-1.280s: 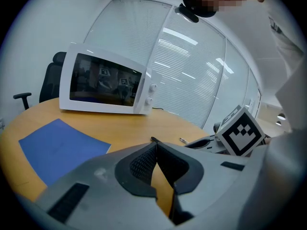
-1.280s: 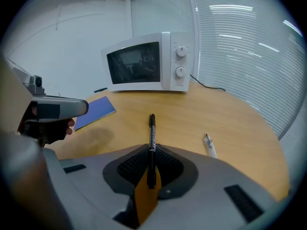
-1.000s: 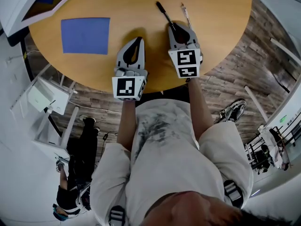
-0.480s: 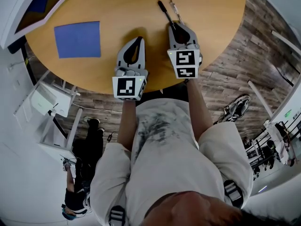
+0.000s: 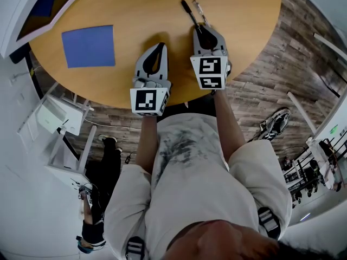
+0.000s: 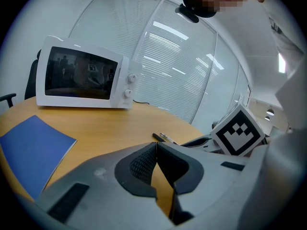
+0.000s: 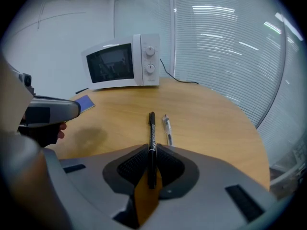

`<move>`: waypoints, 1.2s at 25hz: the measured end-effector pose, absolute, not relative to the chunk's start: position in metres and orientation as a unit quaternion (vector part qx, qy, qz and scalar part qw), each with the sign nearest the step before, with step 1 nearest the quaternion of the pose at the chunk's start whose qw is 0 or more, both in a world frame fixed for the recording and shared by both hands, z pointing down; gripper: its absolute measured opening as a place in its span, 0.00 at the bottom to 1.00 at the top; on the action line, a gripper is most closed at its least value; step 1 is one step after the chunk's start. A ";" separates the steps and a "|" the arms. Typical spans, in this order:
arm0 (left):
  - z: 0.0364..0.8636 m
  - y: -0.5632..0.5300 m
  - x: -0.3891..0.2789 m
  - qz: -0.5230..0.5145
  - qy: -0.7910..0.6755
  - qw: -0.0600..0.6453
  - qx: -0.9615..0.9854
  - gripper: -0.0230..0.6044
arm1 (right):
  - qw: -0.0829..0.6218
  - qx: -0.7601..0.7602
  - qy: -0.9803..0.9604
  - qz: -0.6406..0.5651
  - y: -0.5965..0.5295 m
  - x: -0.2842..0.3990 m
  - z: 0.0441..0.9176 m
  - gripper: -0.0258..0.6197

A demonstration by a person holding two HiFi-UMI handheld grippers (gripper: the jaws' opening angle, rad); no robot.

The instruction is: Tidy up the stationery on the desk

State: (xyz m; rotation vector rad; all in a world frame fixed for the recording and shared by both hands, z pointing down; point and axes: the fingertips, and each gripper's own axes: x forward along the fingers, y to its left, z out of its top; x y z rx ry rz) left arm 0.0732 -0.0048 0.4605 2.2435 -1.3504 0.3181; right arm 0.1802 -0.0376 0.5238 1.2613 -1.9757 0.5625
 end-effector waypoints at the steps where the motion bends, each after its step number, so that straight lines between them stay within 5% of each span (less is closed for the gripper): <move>1: 0.461 -0.004 0.073 0.117 -0.496 0.249 0.824 0.05 | 0.360 0.486 -0.766 0.219 -0.037 0.179 0.525 0.20; 21: 0.454 -0.001 0.051 0.101 -0.513 0.249 0.815 0.05 | 0.371 0.488 -0.772 0.167 -0.042 0.170 0.503 0.28; 30: 0.449 0.004 0.014 0.086 -0.541 0.249 0.799 0.05 | 0.360 0.444 -0.810 0.131 -0.045 0.115 0.487 0.28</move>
